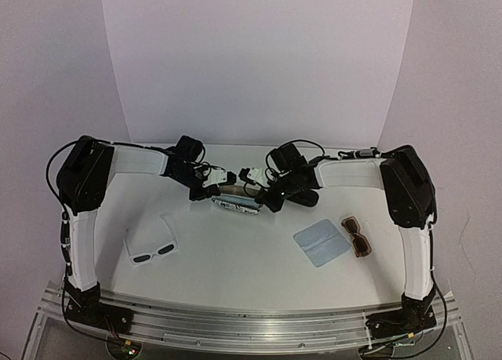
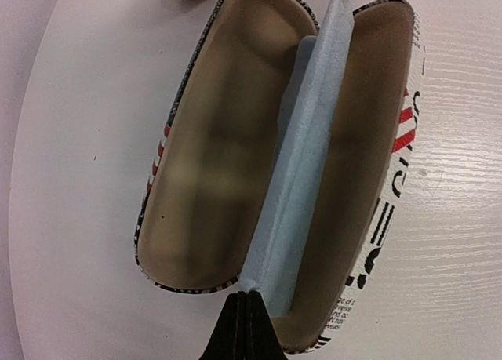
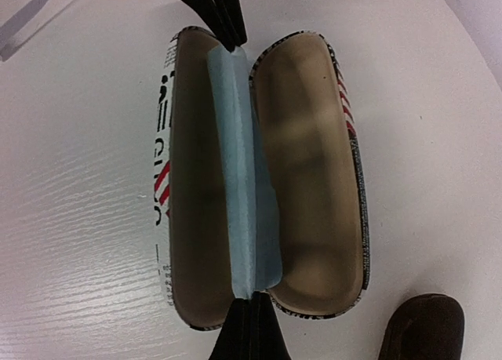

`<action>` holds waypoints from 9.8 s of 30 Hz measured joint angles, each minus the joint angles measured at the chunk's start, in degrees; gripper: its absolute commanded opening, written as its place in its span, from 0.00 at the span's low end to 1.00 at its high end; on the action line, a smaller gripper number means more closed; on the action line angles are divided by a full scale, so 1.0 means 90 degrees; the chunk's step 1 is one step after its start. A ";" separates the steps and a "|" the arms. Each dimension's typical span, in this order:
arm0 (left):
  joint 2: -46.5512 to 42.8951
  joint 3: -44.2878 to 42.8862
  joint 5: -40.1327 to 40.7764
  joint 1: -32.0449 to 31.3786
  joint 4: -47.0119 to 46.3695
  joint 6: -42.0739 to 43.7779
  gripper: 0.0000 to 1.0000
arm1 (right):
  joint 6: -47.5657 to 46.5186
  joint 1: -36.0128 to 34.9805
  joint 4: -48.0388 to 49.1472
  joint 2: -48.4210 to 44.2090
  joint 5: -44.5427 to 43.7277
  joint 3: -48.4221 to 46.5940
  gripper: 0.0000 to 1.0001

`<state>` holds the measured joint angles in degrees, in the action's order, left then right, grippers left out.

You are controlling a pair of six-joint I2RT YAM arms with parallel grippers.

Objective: Organize the sunglasses
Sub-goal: Place the glasses cleaning cloth in the sunglasses case, then fold the sunglasses at the center of the board.

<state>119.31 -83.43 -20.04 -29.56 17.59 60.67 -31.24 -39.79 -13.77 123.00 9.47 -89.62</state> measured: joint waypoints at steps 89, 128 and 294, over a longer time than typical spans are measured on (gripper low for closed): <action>-0.3998 0.4182 0.0799 0.0172 0.2739 -0.1901 0.65 | 0.3751 -0.0970 -0.0369 -0.0600 -0.0060 -0.0377 0.50; -0.4459 0.4650 0.1178 0.0172 0.2458 -0.1056 0.00 | 0.4255 -0.1166 -0.0191 -0.0546 -0.0024 -0.0401 0.47; -0.2813 0.0451 -0.4694 -0.0063 0.0966 -0.6936 0.12 | 0.9118 -0.0583 0.6284 -0.2230 0.2361 0.2717 0.00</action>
<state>93.99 -79.37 -62.29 -30.13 26.28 -1.76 50.82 -45.04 42.79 102.93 30.72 -65.17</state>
